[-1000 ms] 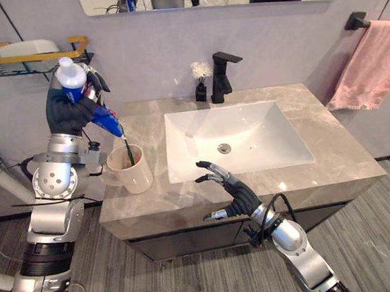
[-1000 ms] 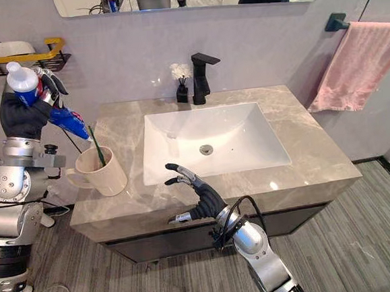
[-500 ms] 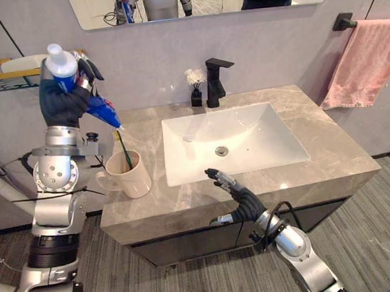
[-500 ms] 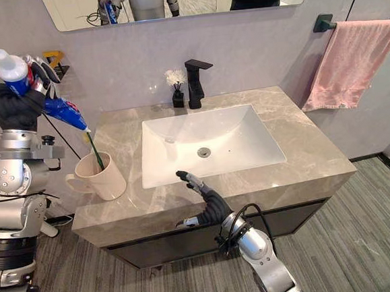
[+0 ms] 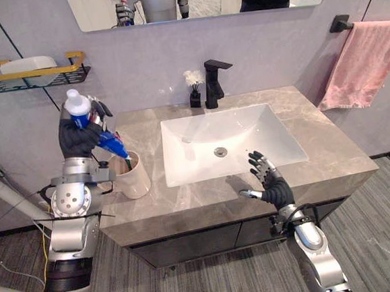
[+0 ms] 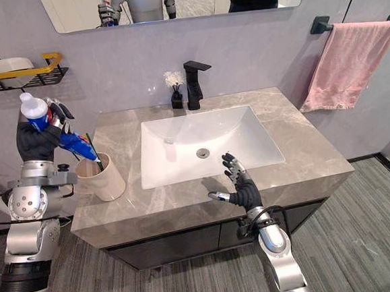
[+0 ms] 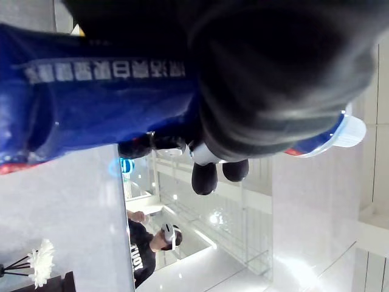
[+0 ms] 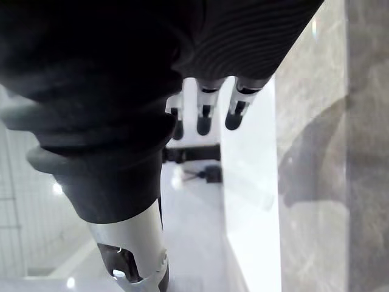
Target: Organize washtable
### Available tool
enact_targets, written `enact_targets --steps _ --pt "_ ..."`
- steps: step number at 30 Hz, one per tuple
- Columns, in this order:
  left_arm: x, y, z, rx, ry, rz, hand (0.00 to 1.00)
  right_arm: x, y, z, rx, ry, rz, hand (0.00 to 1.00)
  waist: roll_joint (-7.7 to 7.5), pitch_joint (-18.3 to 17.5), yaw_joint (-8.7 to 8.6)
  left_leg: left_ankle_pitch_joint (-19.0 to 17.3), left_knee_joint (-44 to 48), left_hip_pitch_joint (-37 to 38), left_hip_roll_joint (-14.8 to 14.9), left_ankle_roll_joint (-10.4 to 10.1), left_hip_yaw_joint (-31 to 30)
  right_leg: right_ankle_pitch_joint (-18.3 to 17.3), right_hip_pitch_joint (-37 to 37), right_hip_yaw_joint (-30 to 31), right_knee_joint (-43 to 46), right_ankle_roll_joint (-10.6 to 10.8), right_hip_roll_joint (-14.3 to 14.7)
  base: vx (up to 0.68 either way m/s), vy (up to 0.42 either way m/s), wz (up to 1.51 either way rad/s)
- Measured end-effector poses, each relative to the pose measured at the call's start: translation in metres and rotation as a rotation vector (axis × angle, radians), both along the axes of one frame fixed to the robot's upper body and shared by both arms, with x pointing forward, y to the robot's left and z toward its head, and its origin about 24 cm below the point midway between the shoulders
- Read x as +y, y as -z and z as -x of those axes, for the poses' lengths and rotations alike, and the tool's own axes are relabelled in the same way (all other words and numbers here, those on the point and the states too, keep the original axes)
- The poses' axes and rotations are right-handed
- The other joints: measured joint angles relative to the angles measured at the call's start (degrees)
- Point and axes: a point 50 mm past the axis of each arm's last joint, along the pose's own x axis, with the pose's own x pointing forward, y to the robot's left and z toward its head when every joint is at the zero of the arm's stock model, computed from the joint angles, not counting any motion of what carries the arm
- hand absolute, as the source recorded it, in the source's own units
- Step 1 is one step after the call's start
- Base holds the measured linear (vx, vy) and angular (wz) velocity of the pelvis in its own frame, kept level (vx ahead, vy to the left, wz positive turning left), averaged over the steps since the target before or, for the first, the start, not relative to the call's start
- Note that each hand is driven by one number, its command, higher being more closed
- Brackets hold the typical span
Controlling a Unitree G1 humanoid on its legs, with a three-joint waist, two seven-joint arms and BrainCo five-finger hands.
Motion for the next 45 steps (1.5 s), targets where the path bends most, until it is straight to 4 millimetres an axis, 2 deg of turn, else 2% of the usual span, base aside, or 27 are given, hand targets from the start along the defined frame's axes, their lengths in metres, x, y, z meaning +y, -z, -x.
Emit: enact_targets --steps 7,23,27,31,35,37,45 --pt "-0.006 0.011 0.007 0.029 0.02 0.016 1.0 -0.011 -0.001 -0.001 -0.006 0.062 -0.007 0.0 -0.39 -0.3 -0.16 0.0 0.0 0.2 0.0 0.0 0.0 0.0 0.1 0.0 0.0 0.0 0.0 0.0 0.0 0.0" --pt "-0.012 0.015 0.011 0.035 0.012 0.048 1.0 -0.009 -0.001 -0.001 -0.004 0.071 -0.037 0.0 -1.18 -0.3 -0.49 0.0 -0.4 0.1 0.2 0.0 0.7 0.0 -0.4 0.7 0.0 0.0 0.1 0.0 0.0 -0.02" --pt "-0.002 0.009 0.01 0.021 -0.015 0.034 1.0 -0.009 0.0 -0.001 0.0 0.071 -0.037 0.0 -1.22 -0.3 -0.19 0.0 -0.9 0.2 0.7 0.0 1.8 0.3 -1.1 1.7 -0.1 -0.2 0.5 0.0 0.003 -0.13" --pt "0.014 -0.005 -0.009 0.027 -0.033 -0.008 1.0 -0.01 0.001 -0.001 0.01 0.071 -0.044 0.0 -1.23 -0.2 -0.14 0.0 -0.9 0.2 0.9 0.0 1.9 0.3 -1.1 1.8 -0.1 -0.2 0.7 0.0 -0.001 -0.01" --pt "0.027 -0.019 -0.016 0.02 -0.032 -0.014 1.0 -0.01 0.003 -0.001 0.02 0.072 -0.072 0.0 -1.2 -0.2 -0.11 0.0 -1.0 0.5 0.8 0.0 2.1 0.3 -1.1 2.1 -0.1 -0.2 0.6 0.0 0.012 -0.03" --pt "0.036 -0.025 -0.021 0.02 -0.032 0.014 1.0 -0.009 0.011 0.0 0.057 0.072 -0.107 0.0 -1.17 -0.2 0.04 0.0 -1.0 0.5 0.8 0.0 2.2 0.3 -1.1 2.2 -0.1 -0.2 0.6 0.0 0.0 0.0" --pt "0.049 -0.024 -0.023 0.048 -0.035 0.055 1.0 -0.008 0.019 0.003 0.099 0.073 -0.201 0.0 -0.68 0.2 0.02 0.0 -1.1 0.6 0.9 0.0 2.2 0.3 -1.1 2.3 -0.1 -0.2 0.7 0.0 0.0 0.0"
